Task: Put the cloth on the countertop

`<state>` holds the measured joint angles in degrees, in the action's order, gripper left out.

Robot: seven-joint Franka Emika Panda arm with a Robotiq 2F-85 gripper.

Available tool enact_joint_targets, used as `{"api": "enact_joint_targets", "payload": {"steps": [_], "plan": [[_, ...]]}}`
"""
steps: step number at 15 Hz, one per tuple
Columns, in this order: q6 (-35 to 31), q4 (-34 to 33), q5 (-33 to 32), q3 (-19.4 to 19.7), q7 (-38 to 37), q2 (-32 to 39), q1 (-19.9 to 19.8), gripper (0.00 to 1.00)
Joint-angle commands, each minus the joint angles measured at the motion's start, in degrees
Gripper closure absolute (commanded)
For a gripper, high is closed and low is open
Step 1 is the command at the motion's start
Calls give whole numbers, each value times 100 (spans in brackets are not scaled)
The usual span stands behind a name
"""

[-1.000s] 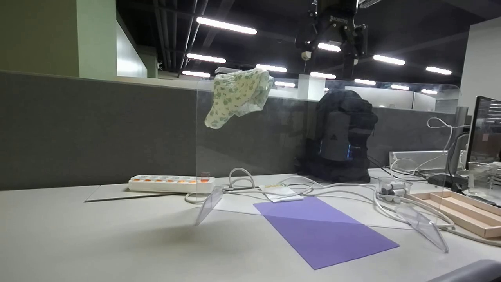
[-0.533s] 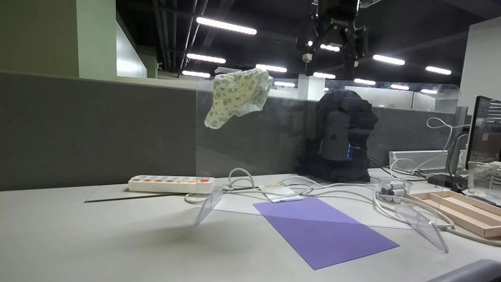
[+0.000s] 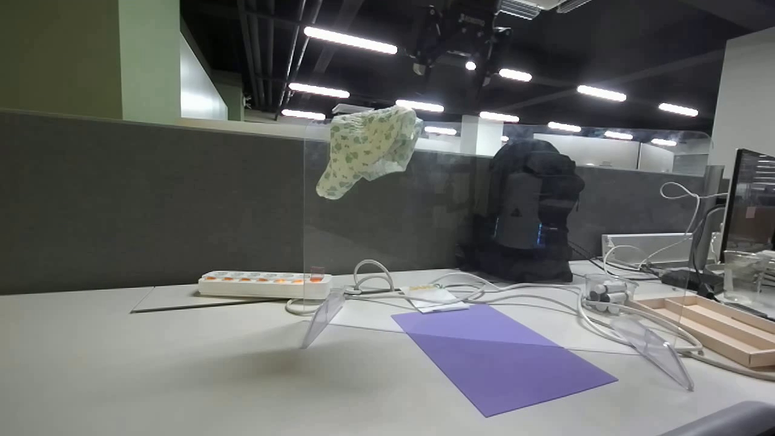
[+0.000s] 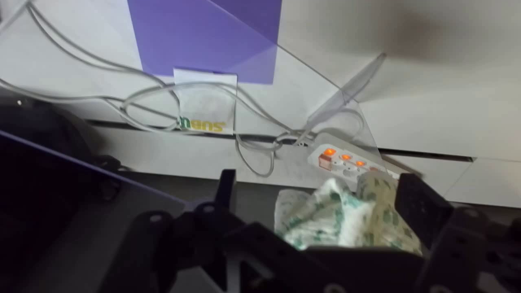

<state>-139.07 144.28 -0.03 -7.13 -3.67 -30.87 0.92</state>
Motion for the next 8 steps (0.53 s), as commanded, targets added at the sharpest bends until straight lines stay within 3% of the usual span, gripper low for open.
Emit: {"api": "enact_joint_targets", "payload": {"steps": [1,6,7,8], "plan": [[-837,-43,-84,-106,-128,328,136,0],[-1573,-111,-90,-41,-33,968,111,0],[-1740,-120,-106,-26,-55,1094,73,25],[-1873,-131,-71,6,-42,1213,80,27]]}}
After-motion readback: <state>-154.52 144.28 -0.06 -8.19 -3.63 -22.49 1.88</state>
